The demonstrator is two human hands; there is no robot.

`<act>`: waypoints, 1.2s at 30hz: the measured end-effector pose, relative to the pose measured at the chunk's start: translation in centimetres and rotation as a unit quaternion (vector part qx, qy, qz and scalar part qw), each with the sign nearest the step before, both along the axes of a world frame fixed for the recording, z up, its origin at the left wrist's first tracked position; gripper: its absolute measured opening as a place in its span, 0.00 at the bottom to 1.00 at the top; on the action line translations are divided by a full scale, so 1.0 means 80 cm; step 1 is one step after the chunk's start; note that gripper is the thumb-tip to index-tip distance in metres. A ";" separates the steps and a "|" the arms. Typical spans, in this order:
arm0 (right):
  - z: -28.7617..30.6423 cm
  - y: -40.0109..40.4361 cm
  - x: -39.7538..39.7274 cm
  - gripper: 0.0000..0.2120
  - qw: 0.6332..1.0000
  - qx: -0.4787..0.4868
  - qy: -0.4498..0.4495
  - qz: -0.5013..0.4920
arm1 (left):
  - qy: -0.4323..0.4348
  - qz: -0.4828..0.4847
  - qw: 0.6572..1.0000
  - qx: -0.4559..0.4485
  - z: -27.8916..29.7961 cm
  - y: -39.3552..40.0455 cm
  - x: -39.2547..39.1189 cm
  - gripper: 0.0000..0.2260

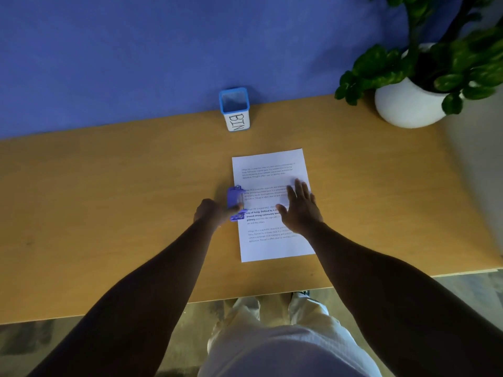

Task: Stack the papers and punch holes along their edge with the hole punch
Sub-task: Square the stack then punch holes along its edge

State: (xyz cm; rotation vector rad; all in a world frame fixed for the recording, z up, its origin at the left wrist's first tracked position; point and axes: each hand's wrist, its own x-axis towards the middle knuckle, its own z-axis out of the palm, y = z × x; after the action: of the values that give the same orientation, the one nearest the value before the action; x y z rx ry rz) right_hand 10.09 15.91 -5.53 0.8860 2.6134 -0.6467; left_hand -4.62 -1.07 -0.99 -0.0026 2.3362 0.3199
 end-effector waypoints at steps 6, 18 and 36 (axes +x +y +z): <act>0.008 0.009 0.011 0.33 1.000 -0.005 -0.003 -0.025 | -0.084 0.020 0.996 -0.006 0.007 -0.016 0.025 0.27; 0.009 0.023 0.030 0.32 1.000 -0.016 -0.010 -0.007 | -0.065 0.065 0.996 0.014 0.007 0.000 0.062 0.22; 0.006 0.048 0.053 0.31 0.997 -0.029 0.011 -0.070 | -0.097 0.053 0.971 0.211 -0.014 0.047 0.092 0.14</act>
State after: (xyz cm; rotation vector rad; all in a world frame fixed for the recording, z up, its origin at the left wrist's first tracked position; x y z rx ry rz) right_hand 14.30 19.73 -5.03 1.0559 2.5536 -0.7686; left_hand 2.78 2.70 -2.08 0.0465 2.0386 0.8270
